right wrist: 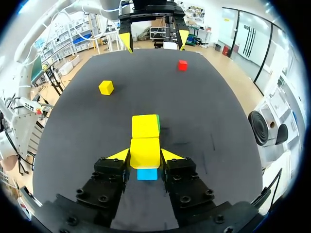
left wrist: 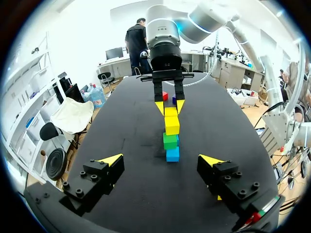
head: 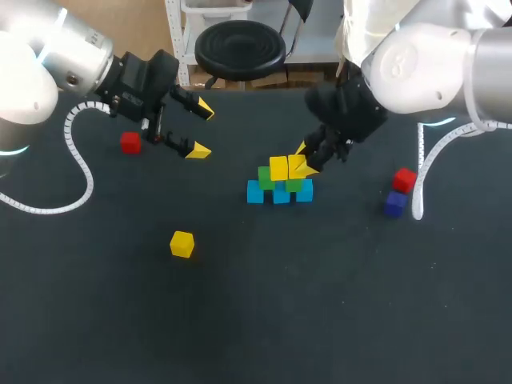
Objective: Place the blue cubes, place green cubes on the blue cubes, place the yellow cubes on the green cubes, then place the red cubes on the yellow cubes, and place purple cube on the red cubes.
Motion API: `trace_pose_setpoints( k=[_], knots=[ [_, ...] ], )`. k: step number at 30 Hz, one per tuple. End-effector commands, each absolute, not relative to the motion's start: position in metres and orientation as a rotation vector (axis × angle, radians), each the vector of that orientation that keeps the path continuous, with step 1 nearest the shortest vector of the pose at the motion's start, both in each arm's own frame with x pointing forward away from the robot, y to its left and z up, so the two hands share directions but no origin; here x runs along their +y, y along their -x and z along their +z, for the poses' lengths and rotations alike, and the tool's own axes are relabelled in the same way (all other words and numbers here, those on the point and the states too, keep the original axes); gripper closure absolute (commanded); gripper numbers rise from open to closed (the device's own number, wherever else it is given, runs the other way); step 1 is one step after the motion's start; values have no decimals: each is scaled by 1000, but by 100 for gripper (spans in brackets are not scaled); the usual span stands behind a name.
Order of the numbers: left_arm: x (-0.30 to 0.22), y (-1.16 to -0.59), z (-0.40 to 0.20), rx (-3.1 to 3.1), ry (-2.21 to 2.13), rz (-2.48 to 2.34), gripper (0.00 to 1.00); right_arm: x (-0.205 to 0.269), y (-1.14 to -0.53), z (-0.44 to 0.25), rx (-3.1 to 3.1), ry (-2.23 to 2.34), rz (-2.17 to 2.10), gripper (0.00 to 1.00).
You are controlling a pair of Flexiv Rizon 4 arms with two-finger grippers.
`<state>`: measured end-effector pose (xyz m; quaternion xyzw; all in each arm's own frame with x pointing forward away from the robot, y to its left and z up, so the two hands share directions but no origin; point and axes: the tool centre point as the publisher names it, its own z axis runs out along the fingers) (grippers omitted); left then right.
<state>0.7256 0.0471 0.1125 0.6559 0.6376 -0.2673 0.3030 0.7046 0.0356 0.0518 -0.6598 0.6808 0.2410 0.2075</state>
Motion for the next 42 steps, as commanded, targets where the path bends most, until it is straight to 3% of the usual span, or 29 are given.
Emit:
trace_pose_setpoints(
  k=[1, 5, 11, 12, 16, 17, 18, 42],
  knots=[
    [47, -727, 112, 1691, -1740, -710, 0, 35, -707, 50, 1896, 1837, 684, 100],
    [47, -727, 112, 1691, -1740, -710, 0, 36, -707, 50, 1897, 1839, 688, 100],
    [47, -727, 112, 1691, -1740, -710, 0, 36, -708, 49, 1892, 1837, 692, 83],
    [47, -727, 112, 1691, -1740, -710, 0, 36, -709, 49, 1891, 1837, 693, 73],
    [47, -727, 112, 1691, -1740, -710, 0, 36, -710, 49, 1888, 1833, 699, 52],
    [47, -727, 112, 1691, -1740, -710, 0, 36, -710, 49, 1887, 1832, 700, 34],
    [47, -727, 112, 1691, -1740, -710, 0, 36, -710, 49, 1888, 1831, 701, 0],
    [47, -727, 112, 1691, -1740, -710, 0, -10, -687, 77, 1786, 1703, 693, 0]
  ],
)
